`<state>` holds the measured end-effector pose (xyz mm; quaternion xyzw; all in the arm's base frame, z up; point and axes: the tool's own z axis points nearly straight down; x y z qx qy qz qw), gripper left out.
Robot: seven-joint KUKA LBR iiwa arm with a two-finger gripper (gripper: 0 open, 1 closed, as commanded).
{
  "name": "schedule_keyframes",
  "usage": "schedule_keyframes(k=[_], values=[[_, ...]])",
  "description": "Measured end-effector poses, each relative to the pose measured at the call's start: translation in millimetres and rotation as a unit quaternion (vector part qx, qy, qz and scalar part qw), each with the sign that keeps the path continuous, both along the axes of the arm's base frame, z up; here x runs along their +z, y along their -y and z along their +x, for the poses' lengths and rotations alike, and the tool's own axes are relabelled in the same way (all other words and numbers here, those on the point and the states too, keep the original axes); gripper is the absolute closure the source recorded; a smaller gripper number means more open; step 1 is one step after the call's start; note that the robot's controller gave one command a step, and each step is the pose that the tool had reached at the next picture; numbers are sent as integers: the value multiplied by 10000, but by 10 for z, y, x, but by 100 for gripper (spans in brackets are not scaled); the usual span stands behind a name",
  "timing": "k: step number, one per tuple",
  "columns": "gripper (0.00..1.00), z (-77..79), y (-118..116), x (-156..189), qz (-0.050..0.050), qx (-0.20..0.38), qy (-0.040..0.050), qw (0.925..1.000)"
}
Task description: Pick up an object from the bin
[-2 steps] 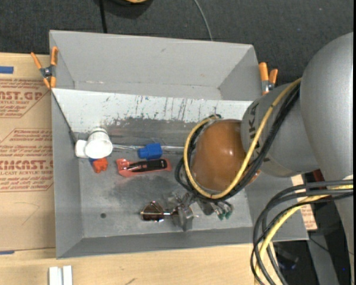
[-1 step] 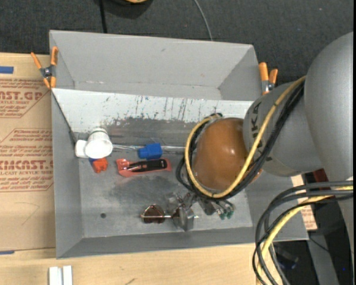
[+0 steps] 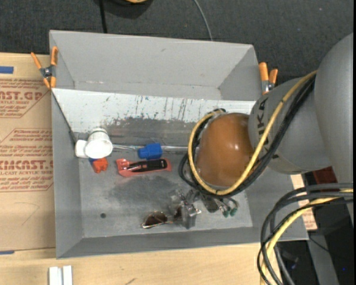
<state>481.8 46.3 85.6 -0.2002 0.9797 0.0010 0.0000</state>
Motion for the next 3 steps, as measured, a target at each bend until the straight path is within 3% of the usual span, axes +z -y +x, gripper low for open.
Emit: schedule_keyframes(k=[3], values=[[100,15,-7,206,4,3,29,10000]])
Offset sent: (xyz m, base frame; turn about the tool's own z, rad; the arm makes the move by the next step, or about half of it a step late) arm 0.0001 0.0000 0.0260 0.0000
